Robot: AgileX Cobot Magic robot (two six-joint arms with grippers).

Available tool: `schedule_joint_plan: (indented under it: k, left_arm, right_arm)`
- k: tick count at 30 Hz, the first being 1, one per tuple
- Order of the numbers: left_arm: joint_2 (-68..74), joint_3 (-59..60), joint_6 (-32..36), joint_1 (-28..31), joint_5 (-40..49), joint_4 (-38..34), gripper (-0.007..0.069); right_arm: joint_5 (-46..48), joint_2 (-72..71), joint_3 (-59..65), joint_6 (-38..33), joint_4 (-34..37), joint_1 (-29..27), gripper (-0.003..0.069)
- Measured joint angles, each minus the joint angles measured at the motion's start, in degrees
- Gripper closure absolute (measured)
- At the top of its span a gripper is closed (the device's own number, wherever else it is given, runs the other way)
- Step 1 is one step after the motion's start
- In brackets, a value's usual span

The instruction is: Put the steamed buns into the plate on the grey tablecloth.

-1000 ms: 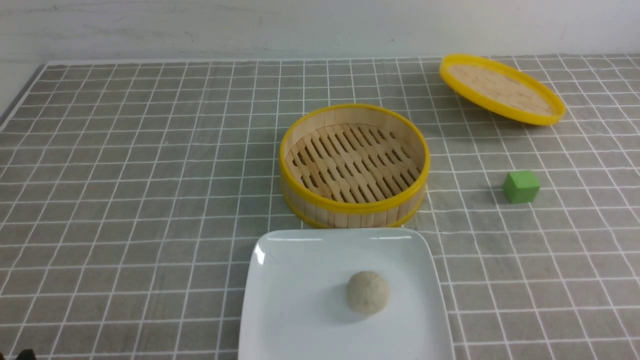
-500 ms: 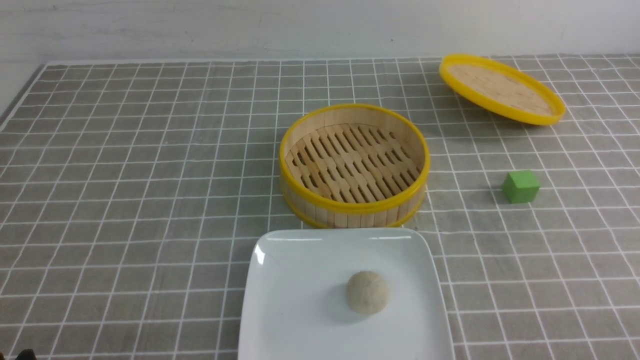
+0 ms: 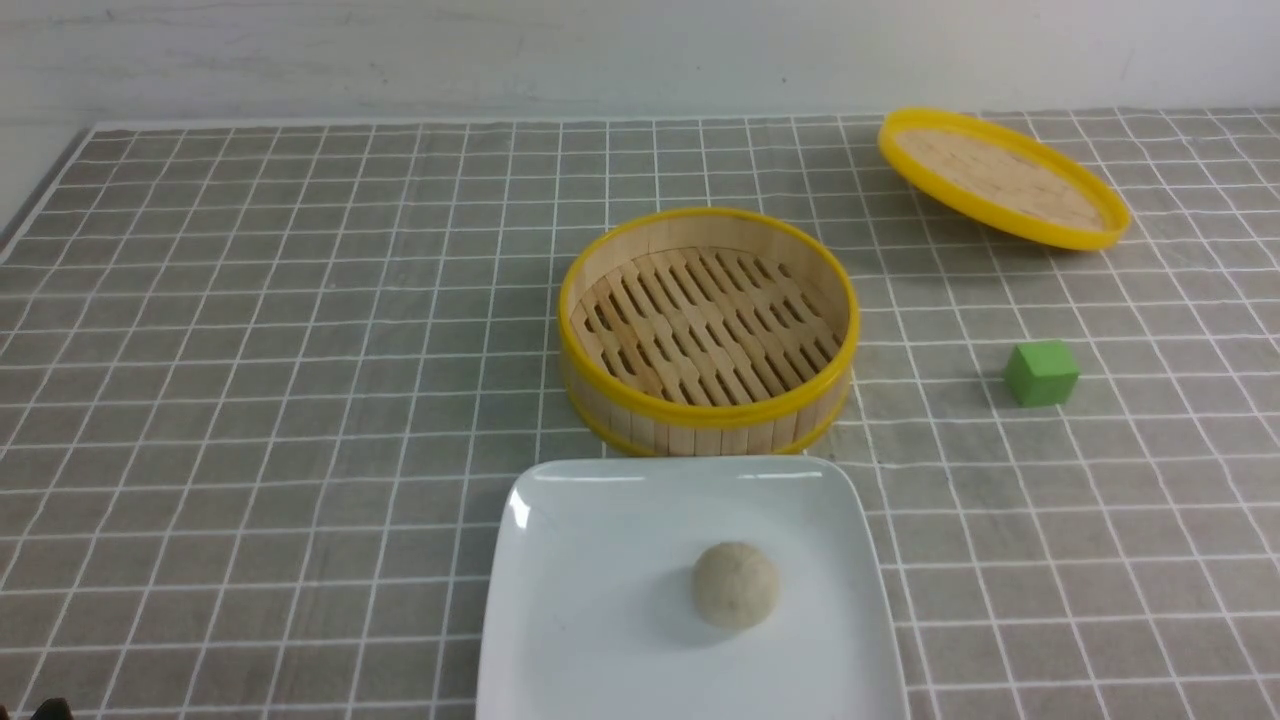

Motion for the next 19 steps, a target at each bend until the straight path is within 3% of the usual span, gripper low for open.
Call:
schedule_joint_plan:
  k: [19]
  left_arm:
    - [0.0, 0.0, 0.0, 0.0, 0.0, 0.0, 0.0384]
  right_arm:
    - [0.0, 0.0, 0.0, 0.0, 0.0, 0.0, 0.0535]
